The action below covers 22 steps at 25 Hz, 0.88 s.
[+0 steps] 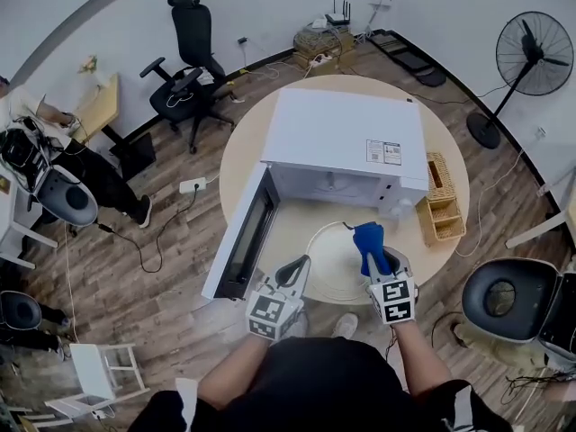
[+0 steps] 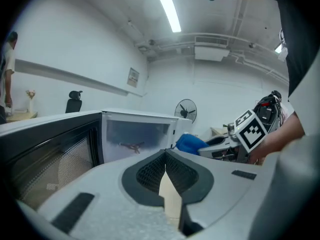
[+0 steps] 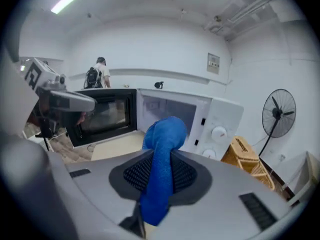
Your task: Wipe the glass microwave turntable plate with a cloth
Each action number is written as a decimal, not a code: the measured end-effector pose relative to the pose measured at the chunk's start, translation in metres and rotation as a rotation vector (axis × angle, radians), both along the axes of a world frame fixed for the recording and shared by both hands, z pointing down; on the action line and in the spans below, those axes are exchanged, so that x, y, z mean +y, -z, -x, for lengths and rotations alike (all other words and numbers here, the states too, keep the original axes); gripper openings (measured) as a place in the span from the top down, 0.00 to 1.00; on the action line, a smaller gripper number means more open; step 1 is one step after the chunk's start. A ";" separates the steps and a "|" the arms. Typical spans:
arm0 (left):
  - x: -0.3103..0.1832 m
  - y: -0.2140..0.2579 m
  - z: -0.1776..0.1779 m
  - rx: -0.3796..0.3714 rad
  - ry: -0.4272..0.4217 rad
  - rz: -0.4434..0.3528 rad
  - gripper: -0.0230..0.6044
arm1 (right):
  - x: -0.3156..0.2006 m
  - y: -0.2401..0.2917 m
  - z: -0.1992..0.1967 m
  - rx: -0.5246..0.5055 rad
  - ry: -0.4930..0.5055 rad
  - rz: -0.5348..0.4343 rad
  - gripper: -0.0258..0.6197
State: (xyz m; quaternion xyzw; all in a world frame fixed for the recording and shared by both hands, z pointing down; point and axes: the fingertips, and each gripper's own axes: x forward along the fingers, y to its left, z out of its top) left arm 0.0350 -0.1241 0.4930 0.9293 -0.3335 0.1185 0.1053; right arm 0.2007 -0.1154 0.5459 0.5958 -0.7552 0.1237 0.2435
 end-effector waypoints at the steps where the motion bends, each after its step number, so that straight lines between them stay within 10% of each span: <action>1: -0.002 0.003 0.000 0.005 0.002 -0.005 0.95 | -0.002 0.017 0.002 -0.008 0.004 -0.040 0.84; 11: -0.027 0.047 0.010 0.080 0.075 -0.072 0.95 | -0.012 0.146 0.005 -0.082 -0.001 -0.343 0.85; 22: -0.030 0.080 0.002 0.101 0.051 -0.129 0.95 | -0.003 0.195 0.001 -0.044 -0.019 -0.470 0.86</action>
